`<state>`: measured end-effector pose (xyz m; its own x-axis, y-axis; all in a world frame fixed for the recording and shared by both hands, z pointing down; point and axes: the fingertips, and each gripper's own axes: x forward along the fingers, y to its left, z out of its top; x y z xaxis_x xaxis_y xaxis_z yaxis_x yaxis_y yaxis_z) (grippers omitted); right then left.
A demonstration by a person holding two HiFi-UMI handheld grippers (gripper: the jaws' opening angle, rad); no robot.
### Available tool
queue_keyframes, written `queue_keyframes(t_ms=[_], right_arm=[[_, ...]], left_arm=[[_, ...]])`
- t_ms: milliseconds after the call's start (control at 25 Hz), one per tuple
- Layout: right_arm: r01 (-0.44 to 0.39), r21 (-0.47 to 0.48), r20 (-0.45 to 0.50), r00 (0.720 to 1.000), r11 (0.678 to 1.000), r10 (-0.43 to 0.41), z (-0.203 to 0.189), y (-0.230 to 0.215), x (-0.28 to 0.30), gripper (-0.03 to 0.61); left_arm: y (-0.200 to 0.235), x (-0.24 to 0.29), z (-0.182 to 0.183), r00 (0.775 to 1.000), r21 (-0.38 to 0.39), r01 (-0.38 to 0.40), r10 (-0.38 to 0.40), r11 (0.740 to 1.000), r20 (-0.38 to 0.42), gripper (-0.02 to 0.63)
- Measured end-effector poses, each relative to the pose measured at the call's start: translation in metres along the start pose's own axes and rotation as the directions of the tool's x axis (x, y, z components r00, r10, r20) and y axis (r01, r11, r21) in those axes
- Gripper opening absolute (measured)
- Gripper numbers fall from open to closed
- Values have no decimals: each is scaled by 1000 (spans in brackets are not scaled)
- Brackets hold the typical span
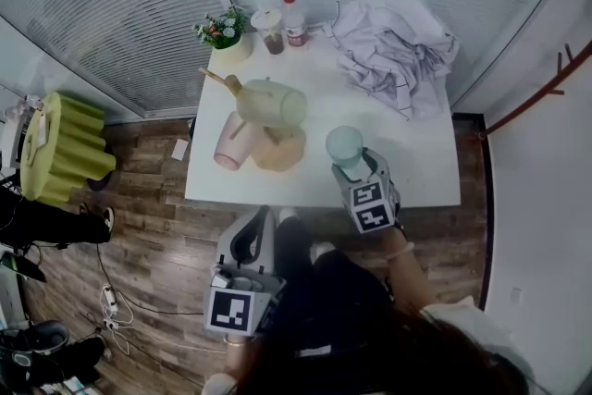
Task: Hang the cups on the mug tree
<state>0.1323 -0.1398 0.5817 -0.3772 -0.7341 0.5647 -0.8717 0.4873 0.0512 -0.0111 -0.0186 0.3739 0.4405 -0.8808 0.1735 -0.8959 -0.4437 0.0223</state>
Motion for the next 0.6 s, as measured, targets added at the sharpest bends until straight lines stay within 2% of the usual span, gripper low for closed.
queue_keyframes(t_ms=[400,520,600], right_arm=[[5,-58,-17,1000,998,-6,9,12,-9,296],[27,-44,-31,999,999,-29,11,15,-12,296],[47,-27,-39,998,999,-48,13,16,-15,296]], left_arm=[[26,-5,14,999,-13,-26,26,1000,32,2],[36,-8,24,998,-27,-21,23,999,66,2],[43,-11,23,999,-20,-12,13,1000,51,2]])
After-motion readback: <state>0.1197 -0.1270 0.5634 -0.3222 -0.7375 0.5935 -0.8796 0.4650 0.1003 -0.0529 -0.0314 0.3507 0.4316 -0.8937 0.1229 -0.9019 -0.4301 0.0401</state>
